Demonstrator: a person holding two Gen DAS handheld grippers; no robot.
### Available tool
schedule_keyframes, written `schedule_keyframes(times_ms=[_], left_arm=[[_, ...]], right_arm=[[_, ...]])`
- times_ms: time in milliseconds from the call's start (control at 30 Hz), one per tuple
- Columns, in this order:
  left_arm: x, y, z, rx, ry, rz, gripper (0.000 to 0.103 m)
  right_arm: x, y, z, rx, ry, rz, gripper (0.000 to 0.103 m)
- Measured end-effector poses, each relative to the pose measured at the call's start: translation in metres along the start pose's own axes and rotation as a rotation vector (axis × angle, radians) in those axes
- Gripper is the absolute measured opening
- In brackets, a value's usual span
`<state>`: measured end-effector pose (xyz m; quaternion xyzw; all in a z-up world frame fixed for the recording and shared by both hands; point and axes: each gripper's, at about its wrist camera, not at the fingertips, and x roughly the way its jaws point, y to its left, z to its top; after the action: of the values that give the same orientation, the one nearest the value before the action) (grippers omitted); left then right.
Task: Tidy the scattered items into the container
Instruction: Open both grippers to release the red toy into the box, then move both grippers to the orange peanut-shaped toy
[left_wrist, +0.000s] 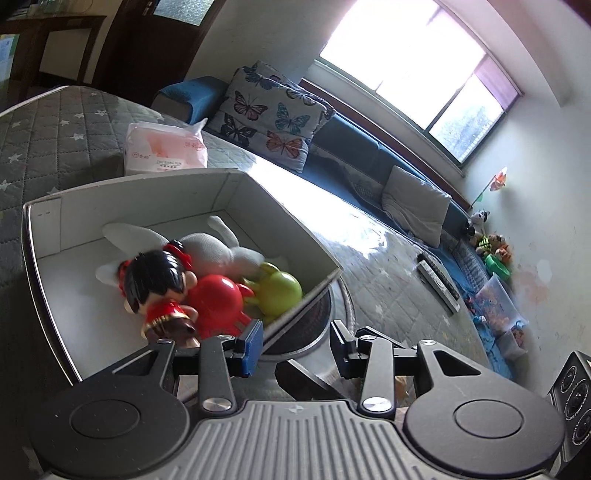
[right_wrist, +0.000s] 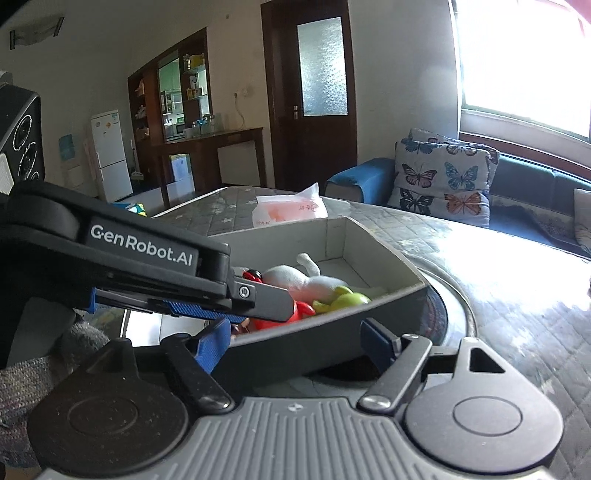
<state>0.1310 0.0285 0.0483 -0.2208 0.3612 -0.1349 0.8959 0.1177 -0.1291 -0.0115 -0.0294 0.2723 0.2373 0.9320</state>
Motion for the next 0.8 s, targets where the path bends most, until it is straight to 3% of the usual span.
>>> schedule_keyframes(times_ms=[400, 800], left_arm=[[0.003, -0.025, -0.029, 0.058, 0.037, -0.012, 0.042], [0.022, -0.037, -0.056, 0.072, 0.112, -0.031, 0.042]], right_arm=[[-0.034, -0.016, -0.027, 0.068, -0.023, -0.043, 0.085], [-0.051, -0.034, -0.064, 0.115, 0.019, -0.114, 0.089]])
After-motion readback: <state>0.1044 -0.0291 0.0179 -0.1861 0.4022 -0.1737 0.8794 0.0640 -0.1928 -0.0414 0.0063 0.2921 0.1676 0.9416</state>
